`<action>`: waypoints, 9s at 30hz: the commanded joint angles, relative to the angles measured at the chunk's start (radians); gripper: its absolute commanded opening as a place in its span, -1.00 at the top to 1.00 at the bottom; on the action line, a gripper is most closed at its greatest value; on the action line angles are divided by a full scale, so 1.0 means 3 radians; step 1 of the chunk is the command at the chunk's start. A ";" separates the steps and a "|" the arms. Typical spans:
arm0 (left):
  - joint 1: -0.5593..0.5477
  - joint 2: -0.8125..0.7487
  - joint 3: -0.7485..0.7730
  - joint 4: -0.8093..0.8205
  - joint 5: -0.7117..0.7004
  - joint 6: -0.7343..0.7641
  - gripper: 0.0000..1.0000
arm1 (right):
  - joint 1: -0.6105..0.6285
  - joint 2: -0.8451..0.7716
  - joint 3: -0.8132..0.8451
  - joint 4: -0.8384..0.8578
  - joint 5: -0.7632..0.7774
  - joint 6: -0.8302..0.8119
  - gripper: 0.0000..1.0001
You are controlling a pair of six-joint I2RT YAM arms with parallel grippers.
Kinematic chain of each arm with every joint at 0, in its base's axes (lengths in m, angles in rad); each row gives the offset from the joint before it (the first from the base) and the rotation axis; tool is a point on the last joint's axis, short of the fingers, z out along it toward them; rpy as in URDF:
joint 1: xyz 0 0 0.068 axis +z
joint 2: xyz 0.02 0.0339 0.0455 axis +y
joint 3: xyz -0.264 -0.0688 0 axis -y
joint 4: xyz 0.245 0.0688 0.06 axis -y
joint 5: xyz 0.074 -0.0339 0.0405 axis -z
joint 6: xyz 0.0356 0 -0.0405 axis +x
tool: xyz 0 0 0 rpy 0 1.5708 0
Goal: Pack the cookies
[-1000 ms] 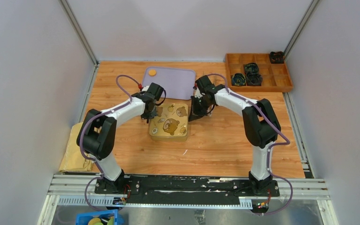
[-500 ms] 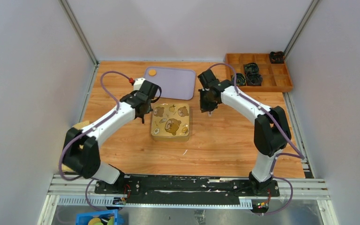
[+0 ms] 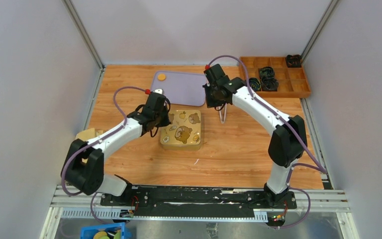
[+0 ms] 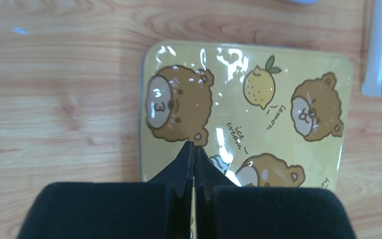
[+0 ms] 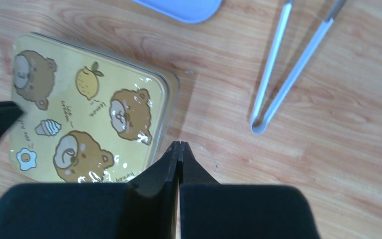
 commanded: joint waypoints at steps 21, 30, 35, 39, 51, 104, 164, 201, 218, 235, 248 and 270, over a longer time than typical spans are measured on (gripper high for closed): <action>-0.0009 0.0764 -0.0051 0.0273 0.0539 -0.0045 1.00 | 0.0350 0.0663 0.0458 -0.0235 -0.0287 -0.0295 1.00; -0.0009 0.0695 -0.0070 0.0253 0.0530 -0.0025 1.00 | 0.0423 0.0701 -0.0143 -0.0029 -0.0492 -0.0068 1.00; -0.0009 0.0635 -0.0067 0.0237 0.0534 -0.0007 1.00 | 0.0466 0.0684 -0.0319 0.0032 -0.0532 -0.0003 1.00; -0.0009 0.0602 -0.0069 0.0227 0.0534 0.0009 1.00 | 0.0552 0.0554 -0.0317 0.0028 -0.0364 -0.0040 1.00; -0.0009 0.0552 -0.0075 0.0216 0.0533 0.0026 1.00 | 0.0918 -0.0016 -0.0341 -0.0169 0.0134 -0.0009 1.00; -0.0060 -0.1141 -0.0005 -0.0010 -0.0526 0.0652 -0.05 | 0.1033 -0.1036 -0.1199 -0.0025 0.2247 0.0056 0.61; 0.0594 0.1112 0.0474 0.0668 0.0360 0.0349 0.80 | -0.0236 0.1024 0.0423 0.0787 -0.0361 -0.0290 1.00; 0.0129 0.0113 -0.0239 0.0099 -0.0130 0.0281 0.96 | 0.0128 0.0221 -0.0286 0.0748 0.0838 -0.0119 1.00; -0.0017 -0.0195 -0.0822 0.0260 0.0303 0.0046 1.00 | 0.0867 -0.1427 -0.1616 -0.0084 0.0823 0.0582 1.00; -0.0255 -0.0702 -0.1086 0.0135 0.0254 -0.0088 1.00 | 0.0876 -0.0663 -0.1801 0.0255 0.0738 0.0640 1.00; -0.0255 -0.0673 -0.1133 0.0199 0.0345 -0.0131 1.00 | 0.0752 -0.0279 -0.1503 0.0463 0.0690 0.0471 1.00; -0.0255 -0.0743 -0.1027 0.0025 0.0183 -0.0055 1.00 | 0.0605 0.0065 -0.0999 0.0309 0.0613 0.0275 1.00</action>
